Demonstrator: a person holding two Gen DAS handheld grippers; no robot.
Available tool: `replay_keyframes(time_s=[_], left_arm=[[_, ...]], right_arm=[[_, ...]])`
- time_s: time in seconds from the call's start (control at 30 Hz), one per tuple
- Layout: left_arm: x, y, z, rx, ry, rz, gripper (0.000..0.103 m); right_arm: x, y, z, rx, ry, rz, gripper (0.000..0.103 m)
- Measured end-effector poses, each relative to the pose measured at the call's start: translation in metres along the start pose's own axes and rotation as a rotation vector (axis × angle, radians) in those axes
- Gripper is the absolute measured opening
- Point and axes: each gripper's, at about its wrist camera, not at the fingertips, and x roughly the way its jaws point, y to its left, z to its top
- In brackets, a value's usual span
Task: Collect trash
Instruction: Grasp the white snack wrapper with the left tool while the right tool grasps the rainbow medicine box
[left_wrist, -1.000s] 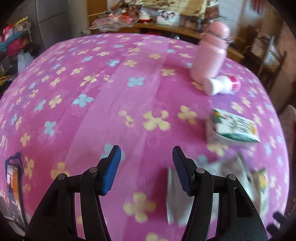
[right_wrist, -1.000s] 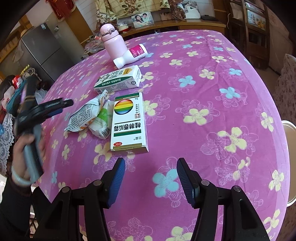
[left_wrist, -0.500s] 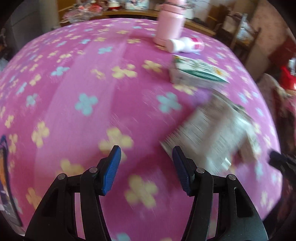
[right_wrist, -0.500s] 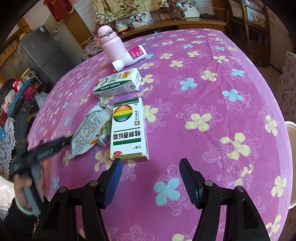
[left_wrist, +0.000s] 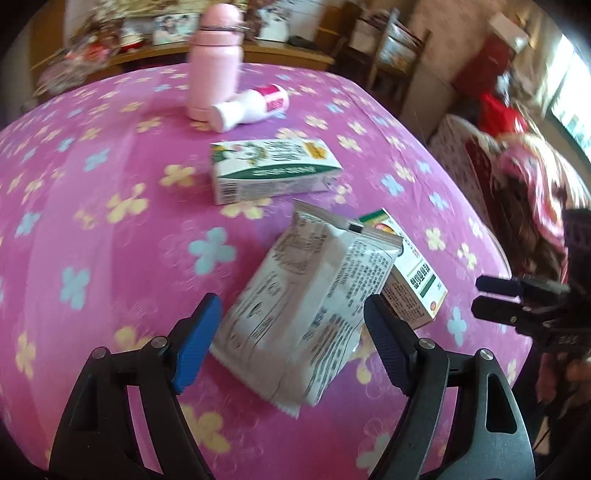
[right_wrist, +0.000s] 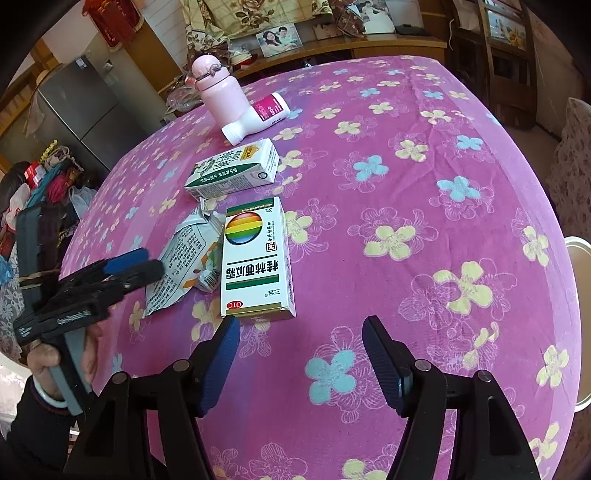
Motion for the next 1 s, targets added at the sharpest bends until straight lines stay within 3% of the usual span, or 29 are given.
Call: replay_keyframes(time_s=[0.17,0.3,0.4,0.43,0.47,0.5,0.73,0.8,0.83,0.87,0.93,1.0], left_arm=[[0.020,-0.013,0.007,0.081,0.045,0.058,0.079],[0.022,-0.008,0.006,0.042,0.048,0.074,0.077],[0.013,0.006,0.002,-0.027,0.045,0.062,0.050],[0.009,0.010,0.001,-0.053,0.041,0.053,0.037],[0.004,0.016,0.000,-0.084,0.035,0.051,0.013],[0.000,0.022,-0.001,-0.116,0.036,0.067,0.012],[-0.015,0.039,-0.012,-0.205,0.003,0.077,0.013],[-0.014,0.038,-0.013,-0.208,0.014,0.071,0.018],[-0.013,0.037,-0.013,-0.208,0.024,0.061,0.030],[-0.012,0.037,-0.013,-0.207,0.028,0.054,0.049],[-0.011,0.035,-0.013,-0.209,0.015,0.057,0.066],[-0.009,0.034,-0.012,-0.203,0.003,0.079,0.067]], right_arm=[[0.005,-0.002,0.003,0.011,0.011,-0.002,0.067],[0.012,0.000,0.006,0.011,0.026,0.006,0.068],[0.019,0.006,0.011,-0.003,0.033,0.009,0.068],[0.022,0.009,0.014,-0.009,0.032,0.014,0.068],[0.024,0.011,0.016,-0.014,0.030,0.017,0.068],[0.027,0.015,0.018,-0.018,0.028,0.018,0.068],[0.054,0.034,0.033,-0.050,0.035,0.004,0.068],[0.062,0.037,0.037,-0.062,0.042,-0.009,0.068],[0.067,0.038,0.039,-0.069,0.049,-0.016,0.068],[0.070,0.039,0.039,-0.076,0.053,-0.022,0.067],[0.070,0.038,0.039,-0.094,0.022,-0.043,0.052],[0.068,0.034,0.037,-0.097,0.018,-0.051,0.051]])
